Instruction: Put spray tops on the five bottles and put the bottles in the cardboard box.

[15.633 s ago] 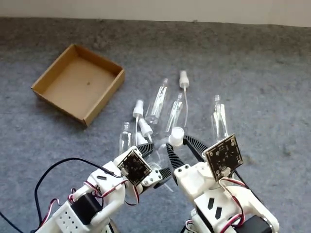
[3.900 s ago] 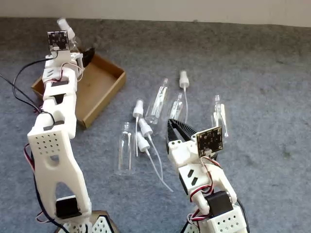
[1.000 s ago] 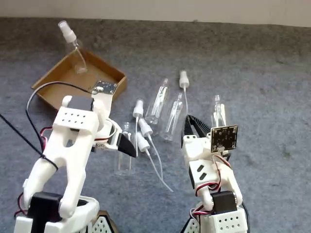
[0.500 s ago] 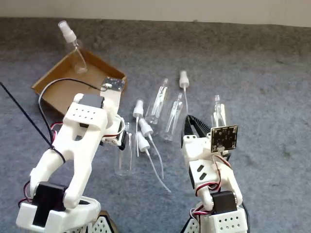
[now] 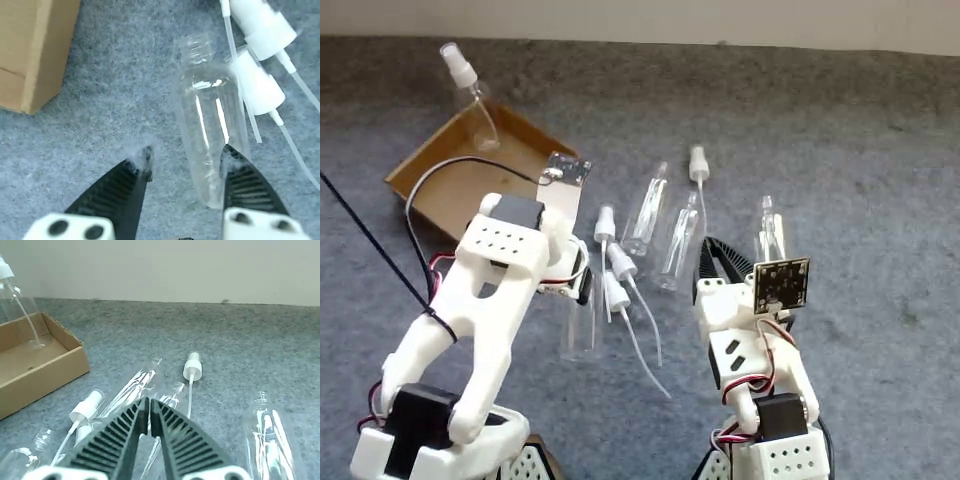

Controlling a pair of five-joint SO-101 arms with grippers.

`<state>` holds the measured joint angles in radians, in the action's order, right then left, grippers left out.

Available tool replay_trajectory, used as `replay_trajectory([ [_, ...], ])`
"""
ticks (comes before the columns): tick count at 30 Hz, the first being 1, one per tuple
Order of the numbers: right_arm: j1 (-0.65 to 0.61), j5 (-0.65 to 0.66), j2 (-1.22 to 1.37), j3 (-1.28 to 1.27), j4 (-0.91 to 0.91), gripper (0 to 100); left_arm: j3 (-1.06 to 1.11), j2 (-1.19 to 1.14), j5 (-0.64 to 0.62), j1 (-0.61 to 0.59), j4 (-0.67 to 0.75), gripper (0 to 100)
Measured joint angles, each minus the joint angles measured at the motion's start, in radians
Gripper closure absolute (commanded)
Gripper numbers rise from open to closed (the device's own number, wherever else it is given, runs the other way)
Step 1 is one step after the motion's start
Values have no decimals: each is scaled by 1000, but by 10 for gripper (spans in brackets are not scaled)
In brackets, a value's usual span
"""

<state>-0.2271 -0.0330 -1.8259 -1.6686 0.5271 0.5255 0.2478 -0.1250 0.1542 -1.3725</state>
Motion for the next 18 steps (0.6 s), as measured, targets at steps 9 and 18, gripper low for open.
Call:
replay_trajectory([
  [9,0,0,0,0,0,988,17,-89,-38,18,100,825],
  [18,0,0,0,0,0,988,37,-190,-110,20,219,825],
])
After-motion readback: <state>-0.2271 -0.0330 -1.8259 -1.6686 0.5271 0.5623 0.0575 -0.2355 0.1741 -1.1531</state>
